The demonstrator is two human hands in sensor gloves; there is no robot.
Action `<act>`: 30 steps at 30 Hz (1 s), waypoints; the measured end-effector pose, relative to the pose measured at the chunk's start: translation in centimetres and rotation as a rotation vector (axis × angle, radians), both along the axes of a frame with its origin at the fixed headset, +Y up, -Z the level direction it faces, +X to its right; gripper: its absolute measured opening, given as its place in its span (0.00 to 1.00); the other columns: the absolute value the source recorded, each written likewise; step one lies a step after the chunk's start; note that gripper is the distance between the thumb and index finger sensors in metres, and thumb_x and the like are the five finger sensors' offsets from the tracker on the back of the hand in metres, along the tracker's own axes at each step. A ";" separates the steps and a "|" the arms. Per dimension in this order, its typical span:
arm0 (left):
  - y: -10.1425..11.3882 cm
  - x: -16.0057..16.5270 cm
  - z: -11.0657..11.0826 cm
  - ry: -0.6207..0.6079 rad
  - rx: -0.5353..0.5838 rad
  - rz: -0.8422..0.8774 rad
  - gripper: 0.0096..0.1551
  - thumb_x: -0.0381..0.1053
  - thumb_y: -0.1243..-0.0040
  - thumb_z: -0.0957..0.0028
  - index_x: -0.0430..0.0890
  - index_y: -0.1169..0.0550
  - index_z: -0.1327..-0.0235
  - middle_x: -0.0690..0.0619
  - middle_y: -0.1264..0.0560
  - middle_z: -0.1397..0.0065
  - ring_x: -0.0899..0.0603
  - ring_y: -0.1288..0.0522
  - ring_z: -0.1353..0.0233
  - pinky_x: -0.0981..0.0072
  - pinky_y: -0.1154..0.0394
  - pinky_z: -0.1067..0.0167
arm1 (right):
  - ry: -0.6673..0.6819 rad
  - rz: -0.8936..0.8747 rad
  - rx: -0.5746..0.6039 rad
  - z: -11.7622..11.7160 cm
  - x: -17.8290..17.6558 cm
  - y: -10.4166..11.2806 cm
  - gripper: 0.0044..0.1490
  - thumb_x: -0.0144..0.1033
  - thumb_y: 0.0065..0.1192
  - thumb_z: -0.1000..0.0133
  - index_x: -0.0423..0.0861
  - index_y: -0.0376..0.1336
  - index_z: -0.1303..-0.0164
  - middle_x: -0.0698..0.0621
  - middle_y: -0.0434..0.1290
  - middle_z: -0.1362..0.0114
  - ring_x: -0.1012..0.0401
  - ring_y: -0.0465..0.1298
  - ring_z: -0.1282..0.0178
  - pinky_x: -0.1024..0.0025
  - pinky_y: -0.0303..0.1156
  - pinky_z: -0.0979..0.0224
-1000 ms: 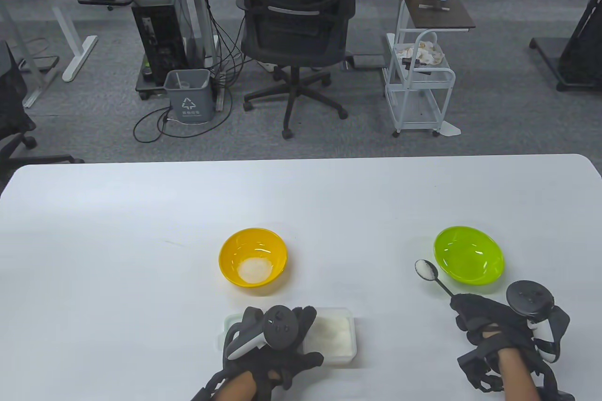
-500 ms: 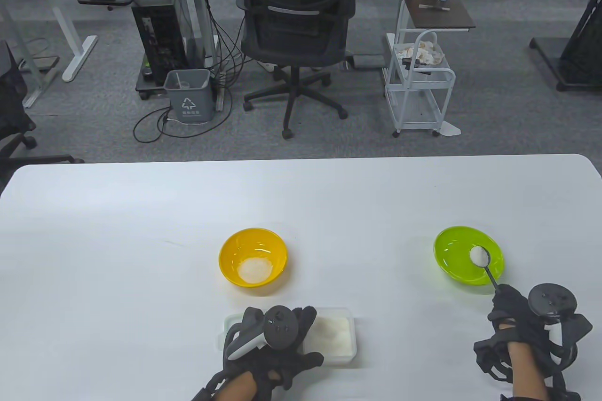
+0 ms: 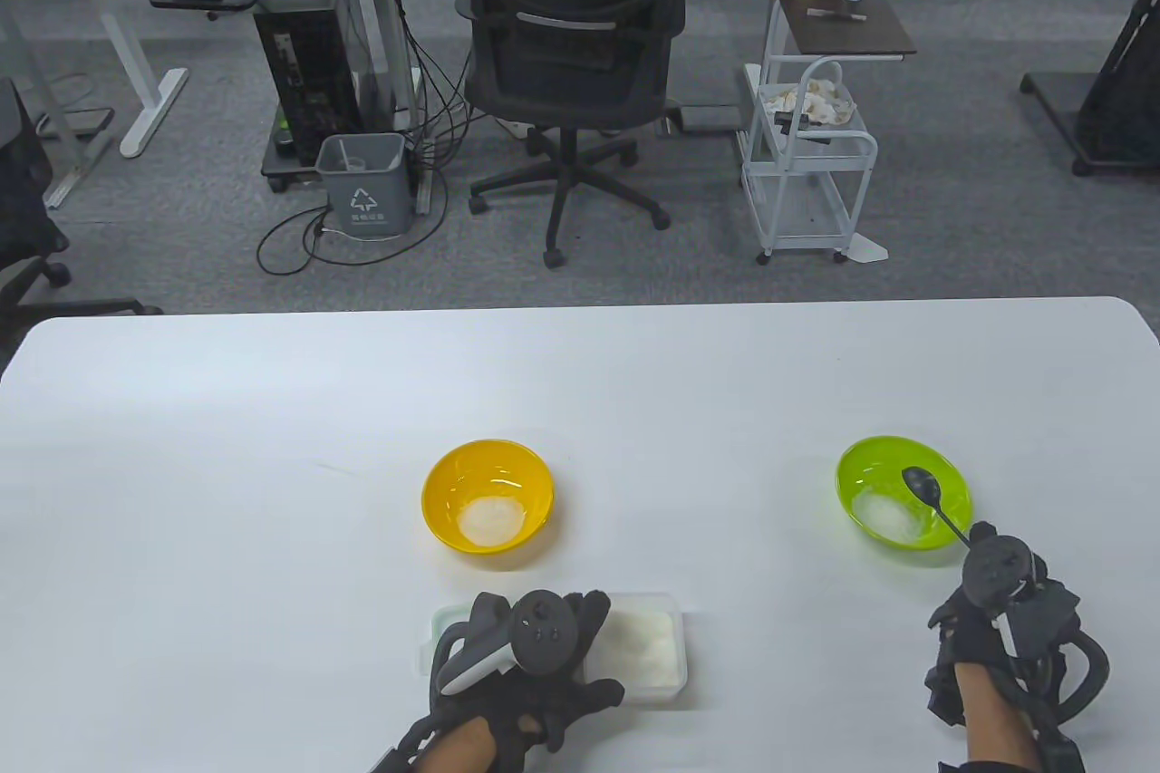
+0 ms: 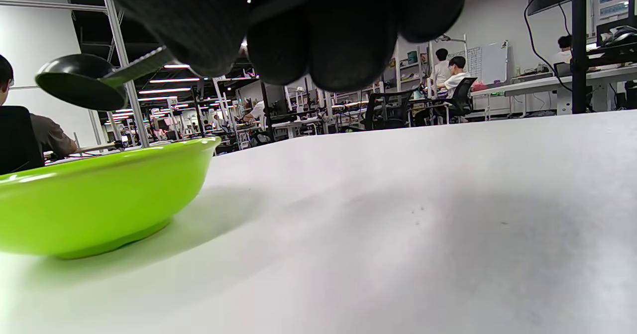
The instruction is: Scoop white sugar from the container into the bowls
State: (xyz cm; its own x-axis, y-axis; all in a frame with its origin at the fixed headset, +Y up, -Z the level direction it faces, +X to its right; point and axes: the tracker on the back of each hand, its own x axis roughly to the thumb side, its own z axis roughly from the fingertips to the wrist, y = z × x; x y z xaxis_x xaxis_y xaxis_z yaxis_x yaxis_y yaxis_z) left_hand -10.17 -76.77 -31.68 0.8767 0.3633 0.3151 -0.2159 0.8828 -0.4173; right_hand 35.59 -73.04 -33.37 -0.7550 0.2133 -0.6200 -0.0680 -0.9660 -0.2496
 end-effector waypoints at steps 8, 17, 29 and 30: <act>0.0 0.1 0.0 -0.003 0.004 -0.011 0.58 0.78 0.45 0.60 0.61 0.50 0.18 0.53 0.46 0.12 0.41 0.37 0.14 0.40 0.46 0.19 | 0.031 -0.031 0.017 0.1 -0.4 0.1 0.31 0.42 0.60 0.44 0.68 0.62 0.28 0.49 0.70 0.28 0.52 0.76 0.41 0.49 0.63 0.23; 0.3 0.4 0.2 -0.006 0.018 -0.048 0.58 0.78 0.45 0.60 0.60 0.50 0.18 0.53 0.46 0.12 0.41 0.37 0.14 0.40 0.46 0.19 | 0.277 -0.069 0.079 0.5 -4.5 1.9 0.30 0.45 0.61 0.45 0.64 0.65 0.30 0.50 0.77 0.35 0.54 0.81 0.51 0.52 0.69 0.28; 0.0 0.4 0.3 -0.008 -0.006 -0.038 0.58 0.78 0.48 0.59 0.60 0.53 0.18 0.53 0.47 0.12 0.41 0.37 0.14 0.40 0.46 0.19 | 0.747 0.007 0.140 2.1 -14.0 5.7 0.27 0.50 0.65 0.47 0.61 0.72 0.36 0.49 0.81 0.43 0.55 0.82 0.60 0.53 0.73 0.34; -0.1 0.4 0.3 -0.009 -0.006 -0.036 0.58 0.78 0.48 0.59 0.60 0.54 0.18 0.52 0.47 0.12 0.41 0.37 0.14 0.40 0.46 0.19 | 0.780 0.029 0.138 2.3 -14.6 5.6 0.27 0.50 0.65 0.48 0.61 0.72 0.37 0.49 0.82 0.43 0.55 0.82 0.60 0.53 0.73 0.34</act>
State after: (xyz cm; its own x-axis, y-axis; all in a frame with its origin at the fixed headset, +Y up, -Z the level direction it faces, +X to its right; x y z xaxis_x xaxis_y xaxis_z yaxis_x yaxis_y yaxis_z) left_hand -9.75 -76.87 -31.39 0.8863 0.3337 0.3211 -0.1802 0.8872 -0.4247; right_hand 20.96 -67.46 -31.08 -0.9672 0.2236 0.1209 -0.2481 -0.9338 -0.2578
